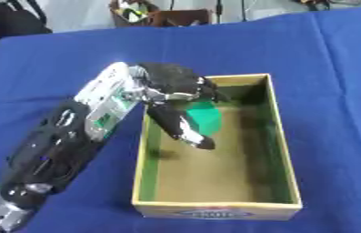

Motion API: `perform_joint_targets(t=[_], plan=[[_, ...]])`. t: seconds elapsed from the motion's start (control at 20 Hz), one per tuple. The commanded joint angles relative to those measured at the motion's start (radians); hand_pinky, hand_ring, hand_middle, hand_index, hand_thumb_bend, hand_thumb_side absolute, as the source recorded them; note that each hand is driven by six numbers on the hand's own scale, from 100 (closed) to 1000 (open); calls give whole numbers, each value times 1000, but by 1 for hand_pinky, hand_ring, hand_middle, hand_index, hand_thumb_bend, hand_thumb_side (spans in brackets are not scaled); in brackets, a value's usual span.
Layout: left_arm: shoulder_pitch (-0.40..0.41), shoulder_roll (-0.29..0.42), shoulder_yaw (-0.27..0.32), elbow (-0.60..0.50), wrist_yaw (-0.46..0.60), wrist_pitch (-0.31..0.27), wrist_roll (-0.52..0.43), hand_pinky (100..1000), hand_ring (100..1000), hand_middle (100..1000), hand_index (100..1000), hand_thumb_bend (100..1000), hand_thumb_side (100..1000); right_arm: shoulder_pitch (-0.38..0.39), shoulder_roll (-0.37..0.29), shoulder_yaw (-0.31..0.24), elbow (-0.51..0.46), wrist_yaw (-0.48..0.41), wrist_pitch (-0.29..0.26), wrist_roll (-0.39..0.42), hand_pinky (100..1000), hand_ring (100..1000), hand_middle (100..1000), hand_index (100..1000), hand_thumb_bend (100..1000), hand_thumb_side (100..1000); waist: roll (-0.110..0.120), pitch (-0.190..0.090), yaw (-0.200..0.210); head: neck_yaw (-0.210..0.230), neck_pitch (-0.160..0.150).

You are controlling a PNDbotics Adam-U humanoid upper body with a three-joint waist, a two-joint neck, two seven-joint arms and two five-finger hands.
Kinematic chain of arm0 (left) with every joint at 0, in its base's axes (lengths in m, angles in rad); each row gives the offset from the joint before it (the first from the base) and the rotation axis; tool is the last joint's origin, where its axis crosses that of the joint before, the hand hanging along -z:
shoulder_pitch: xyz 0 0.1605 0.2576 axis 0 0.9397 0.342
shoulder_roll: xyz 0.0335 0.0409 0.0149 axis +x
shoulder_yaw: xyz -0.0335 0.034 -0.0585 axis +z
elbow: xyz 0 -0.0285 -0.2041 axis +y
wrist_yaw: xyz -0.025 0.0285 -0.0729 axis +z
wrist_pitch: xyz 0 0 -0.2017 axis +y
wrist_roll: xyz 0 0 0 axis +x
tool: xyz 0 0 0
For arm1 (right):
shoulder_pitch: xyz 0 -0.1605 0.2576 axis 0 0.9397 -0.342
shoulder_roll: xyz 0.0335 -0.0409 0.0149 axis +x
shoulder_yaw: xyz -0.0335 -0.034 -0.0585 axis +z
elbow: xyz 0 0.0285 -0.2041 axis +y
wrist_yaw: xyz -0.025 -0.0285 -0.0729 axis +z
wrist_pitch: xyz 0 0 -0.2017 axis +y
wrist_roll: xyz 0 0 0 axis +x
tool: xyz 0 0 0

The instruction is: Pick up objects on the table and place them in the box.

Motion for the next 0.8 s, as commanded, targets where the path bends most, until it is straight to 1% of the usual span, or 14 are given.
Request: perform_joint_targets(t=[0.05, 0.2, 0.35, 0.4, 0.55, 0.7, 0.75, 0.8], plan=[[10, 2, 36, -64, 15, -71, 16, 587, 780, 798, 992, 927, 1000, -7, -8, -2, -16, -6, 0, -1, 749, 822, 640, 766, 100, 767, -9, -14, 8, -4, 10], [51, 7, 56, -111, 18, -63, 109, 562, 761, 780, 975, 901, 1000, -9, -7, -2, -16, -6, 0, -1, 749, 823, 640, 766, 100, 767, -12, -12, 21, -6, 11], [94, 17, 78, -156, 27, -49, 163, 546, 749, 769, 968, 879, 1000, -9, -6, -4, -16, -5, 0, -2, 749, 823, 640, 766, 100, 766, -13, -12, 35, -9, 9], [108, 22, 86, -172, 32, -43, 176, 538, 744, 764, 964, 855, 1000, -9, -6, -5, -16, -4, 0, -2, 749, 823, 640, 766, 100, 765, -13, -12, 40, -10, 8], [160, 40, 123, -228, 53, -13, 217, 519, 731, 755, 958, 794, 1000, -10, -6, -7, -16, -3, 0, -5, 749, 823, 640, 766, 100, 765, -14, -11, 54, -14, 3], [210, 52, 175, -291, 85, 33, 269, 489, 704, 739, 954, 744, 1000, -14, -6, -8, -16, -3, 0, -6, 749, 822, 640, 766, 100, 766, -16, -11, 64, -17, 1], [226, 54, 194, -316, 109, 51, 295, 480, 691, 726, 946, 647, 1000, -16, -6, -8, -16, -4, -1, -6, 748, 820, 640, 766, 100, 768, -17, -12, 65, -19, 0], [244, 56, 219, -345, 144, 75, 333, 466, 676, 714, 937, 408, 1000, -19, -7, -8, -16, -4, -2, -7, 747, 819, 640, 765, 100, 769, -18, -14, 67, -22, -1]])
